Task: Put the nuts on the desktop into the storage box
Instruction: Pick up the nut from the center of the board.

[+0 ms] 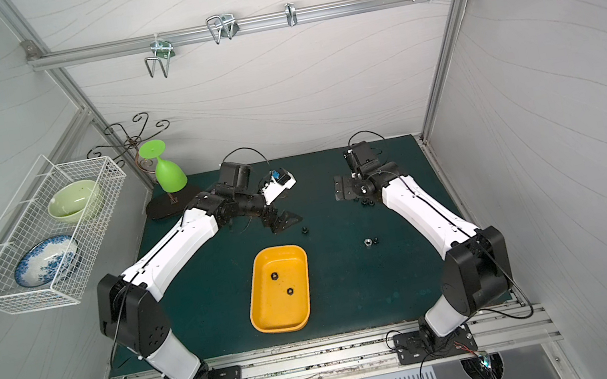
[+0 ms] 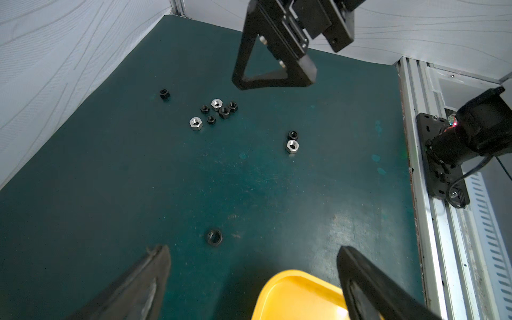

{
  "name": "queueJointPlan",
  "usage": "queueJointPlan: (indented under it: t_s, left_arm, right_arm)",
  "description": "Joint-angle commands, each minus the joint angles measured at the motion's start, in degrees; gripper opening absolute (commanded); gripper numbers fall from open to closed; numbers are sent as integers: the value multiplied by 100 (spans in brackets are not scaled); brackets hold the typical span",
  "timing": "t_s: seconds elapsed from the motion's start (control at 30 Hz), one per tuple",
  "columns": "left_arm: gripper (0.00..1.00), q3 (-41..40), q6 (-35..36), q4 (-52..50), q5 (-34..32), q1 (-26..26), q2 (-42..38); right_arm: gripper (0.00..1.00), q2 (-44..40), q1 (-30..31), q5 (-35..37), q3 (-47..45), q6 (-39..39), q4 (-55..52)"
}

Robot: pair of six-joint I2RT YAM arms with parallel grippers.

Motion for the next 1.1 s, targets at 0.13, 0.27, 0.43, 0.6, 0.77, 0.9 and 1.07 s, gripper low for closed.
queueJointPlan:
  t_s: [0.13,0.27,0.43,0.6,0.77,0.9,1.07]
  left_arm:
    - [98,989,-507,483,-309,-182,846]
    - [99,1342,-577,542,-248,-264,1250]
    - [99,1667,-876,833,-287,-304,1705]
    - [99,2152,-1042,1031,-397,-355,2097]
    - [99,2304,-1136,1228,-841,-451,2381]
    - [99,2365,-1208,1321,-1033,-486,2536]
    - [99,2448,-1227,1322,-1179,-519,2624]
  right_arm:
    - [99,398,-594,35,-536,-254,2057]
    - [99,851,-807,-221,-511,-332,2556]
    - [99,1547,-954,-495,-145,-396,2677]
    - [98,2345,-1096,-819,566,-485,2304]
    - [95,3141,-1187,-882,1416,-541,1741]
    - [94,3735,-1219,-878,2091,-588,1276]
    - [90,4472,-1250,-851,3262,-579,410]
